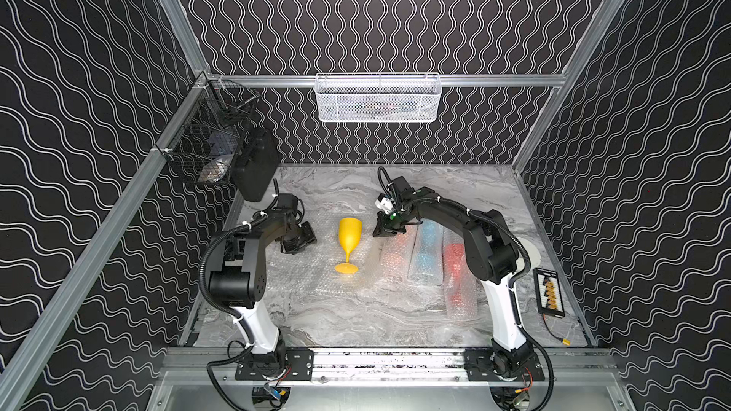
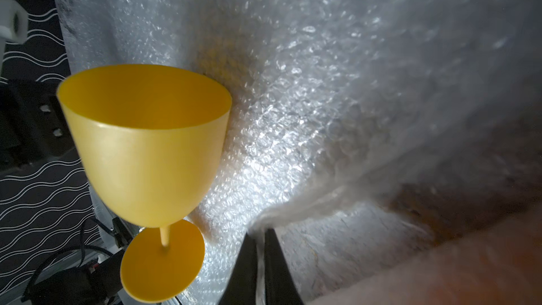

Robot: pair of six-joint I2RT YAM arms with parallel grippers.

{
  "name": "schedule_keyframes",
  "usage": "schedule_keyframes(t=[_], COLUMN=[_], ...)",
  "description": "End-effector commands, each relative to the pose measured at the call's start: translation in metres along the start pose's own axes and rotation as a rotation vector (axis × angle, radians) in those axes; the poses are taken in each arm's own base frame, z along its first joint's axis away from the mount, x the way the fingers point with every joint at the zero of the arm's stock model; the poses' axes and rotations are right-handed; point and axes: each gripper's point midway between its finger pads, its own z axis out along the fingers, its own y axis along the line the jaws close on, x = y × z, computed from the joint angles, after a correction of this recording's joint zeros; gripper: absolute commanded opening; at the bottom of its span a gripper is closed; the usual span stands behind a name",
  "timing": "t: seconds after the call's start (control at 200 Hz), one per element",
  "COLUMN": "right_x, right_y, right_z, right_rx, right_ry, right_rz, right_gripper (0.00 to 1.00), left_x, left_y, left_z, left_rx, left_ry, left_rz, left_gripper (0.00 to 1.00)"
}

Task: Unpack wine glasses from bubble wrap
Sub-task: Unwrap the bubble wrap at the center of the board.

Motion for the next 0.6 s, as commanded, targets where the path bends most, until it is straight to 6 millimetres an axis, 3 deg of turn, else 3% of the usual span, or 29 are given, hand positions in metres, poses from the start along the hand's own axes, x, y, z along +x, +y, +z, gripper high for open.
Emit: schedule_keyframes(t=[0.0,0.195,0.35,0.51,0.596], right_x=[-0.003,-0.014,-0.03,-0.036,-0.036], right_y=[-0.01,-0.008,-0.006,-0.004,-0.004], right_z=[0.006,0.008,0.004,0.0,0.001], right_rx=[0.031,0.016,0.007,0.003,-0.002], right_ry=[-0.002,-0.025,-0.056,-0.072,-0.073], right_rz=[0.013,0.013,0.011,0.007,0.012], right_gripper=[0.08,0.08,0.07,0.07,0.07], left_x=[-0.019,-0.034,-0.048,-0.064,-0.076], left_y=[-0.001,0.001,-0.002,-0.015,-0.007], left_z=[0.004,0.012,0.007,-0.03,-0.054], left_rx=[-0.013,-0.036,-0.035,-0.034,-0.094], left_ry=[-0.055,-0.068,-0.083,-0.151,-0.207], left_rz=[-0.019,-0.037,-0.045,0.005,0.03], left_gripper=[0.5,0.5,0.5,0.51,0.52])
